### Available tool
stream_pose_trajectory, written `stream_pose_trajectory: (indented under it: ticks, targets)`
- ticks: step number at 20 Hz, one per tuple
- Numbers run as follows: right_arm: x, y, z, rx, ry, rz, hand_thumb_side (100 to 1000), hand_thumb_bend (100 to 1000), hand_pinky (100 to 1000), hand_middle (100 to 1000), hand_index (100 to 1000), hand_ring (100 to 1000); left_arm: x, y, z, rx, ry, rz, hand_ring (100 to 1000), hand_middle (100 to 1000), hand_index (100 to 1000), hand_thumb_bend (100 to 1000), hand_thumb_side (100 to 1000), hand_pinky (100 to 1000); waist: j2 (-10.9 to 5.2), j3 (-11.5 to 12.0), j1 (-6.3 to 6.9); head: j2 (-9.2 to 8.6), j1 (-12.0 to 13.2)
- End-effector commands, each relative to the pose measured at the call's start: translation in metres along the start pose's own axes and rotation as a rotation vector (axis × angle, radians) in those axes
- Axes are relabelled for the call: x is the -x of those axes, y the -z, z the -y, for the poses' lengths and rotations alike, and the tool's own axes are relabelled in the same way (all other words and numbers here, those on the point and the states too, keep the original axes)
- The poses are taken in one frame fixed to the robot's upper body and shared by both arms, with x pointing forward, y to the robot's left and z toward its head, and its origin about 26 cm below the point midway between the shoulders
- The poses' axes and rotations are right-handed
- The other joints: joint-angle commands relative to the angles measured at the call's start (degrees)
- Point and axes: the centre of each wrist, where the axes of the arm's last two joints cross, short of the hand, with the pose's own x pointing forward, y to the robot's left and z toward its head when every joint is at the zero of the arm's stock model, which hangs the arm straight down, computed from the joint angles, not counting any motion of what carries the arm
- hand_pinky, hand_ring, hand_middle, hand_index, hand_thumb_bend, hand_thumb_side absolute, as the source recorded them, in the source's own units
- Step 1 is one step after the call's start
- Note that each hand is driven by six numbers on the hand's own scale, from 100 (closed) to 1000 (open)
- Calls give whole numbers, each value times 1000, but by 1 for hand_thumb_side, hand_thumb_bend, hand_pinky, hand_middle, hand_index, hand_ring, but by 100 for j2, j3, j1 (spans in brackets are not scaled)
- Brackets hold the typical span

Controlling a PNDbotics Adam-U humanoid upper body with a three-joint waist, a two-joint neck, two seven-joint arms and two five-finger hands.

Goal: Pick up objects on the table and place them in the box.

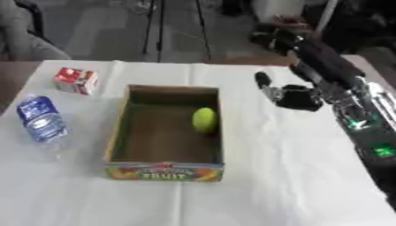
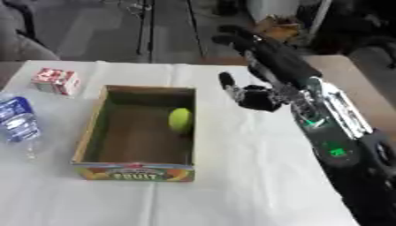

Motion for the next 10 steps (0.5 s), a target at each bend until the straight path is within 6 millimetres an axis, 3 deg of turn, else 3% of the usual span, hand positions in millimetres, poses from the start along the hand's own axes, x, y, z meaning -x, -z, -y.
stream_pose_trajectory:
  ticks: [1,10]
  targets:
    - [1,-7,15,90,25,-31,100,100,831,936,969,840,-8,5,-6,0,33,31,904,837,823,394,858,459,-47,-28,6,-29,93]
    - [9,-22,8,137,60,-106,100,100,812,927,976,827,-7,4,-8,-9,39,30,904,837,824,395,854,461,-80,-107,23,-3,116]
